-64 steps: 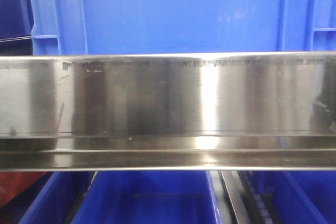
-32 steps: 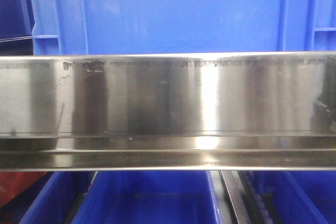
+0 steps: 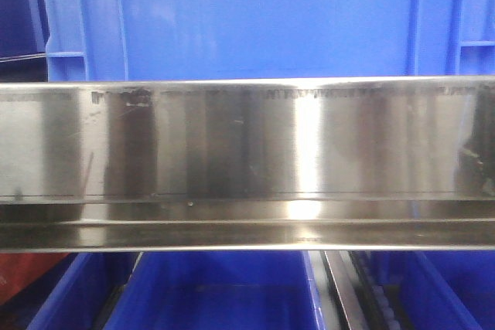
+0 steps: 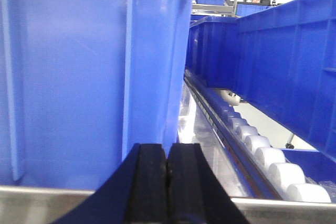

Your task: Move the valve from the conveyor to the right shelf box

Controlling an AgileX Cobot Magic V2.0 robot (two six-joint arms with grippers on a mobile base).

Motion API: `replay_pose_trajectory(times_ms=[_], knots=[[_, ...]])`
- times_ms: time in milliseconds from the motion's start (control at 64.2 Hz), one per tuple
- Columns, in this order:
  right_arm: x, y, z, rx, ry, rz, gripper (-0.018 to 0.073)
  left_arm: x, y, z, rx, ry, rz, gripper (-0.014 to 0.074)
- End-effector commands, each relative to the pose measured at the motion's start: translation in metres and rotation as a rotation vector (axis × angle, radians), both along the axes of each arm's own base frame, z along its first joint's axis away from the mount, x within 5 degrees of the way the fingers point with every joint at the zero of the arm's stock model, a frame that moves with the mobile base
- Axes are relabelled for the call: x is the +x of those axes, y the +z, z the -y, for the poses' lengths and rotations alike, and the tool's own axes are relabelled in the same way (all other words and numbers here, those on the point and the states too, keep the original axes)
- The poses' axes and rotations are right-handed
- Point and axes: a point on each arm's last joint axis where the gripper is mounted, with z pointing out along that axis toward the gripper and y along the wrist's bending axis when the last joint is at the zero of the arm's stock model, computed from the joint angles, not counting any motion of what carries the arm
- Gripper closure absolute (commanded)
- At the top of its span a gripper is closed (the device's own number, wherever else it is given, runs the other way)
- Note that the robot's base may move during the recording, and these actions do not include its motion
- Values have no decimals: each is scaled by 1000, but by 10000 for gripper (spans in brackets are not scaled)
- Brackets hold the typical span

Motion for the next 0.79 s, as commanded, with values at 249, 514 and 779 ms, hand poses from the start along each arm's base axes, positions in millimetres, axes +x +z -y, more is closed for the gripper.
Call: replay_pose_trajectory(times_ms=[249,514,779], knots=[[-4,-36,17,76,-235,63,711,-1,2,0,1,1,24,708],[-7,-89,24,143,-354,30,711,-1,2,0,1,1,24,708],[-6,-108,26,139,-373,131,711,-1,2,0,1,1,24,708]])
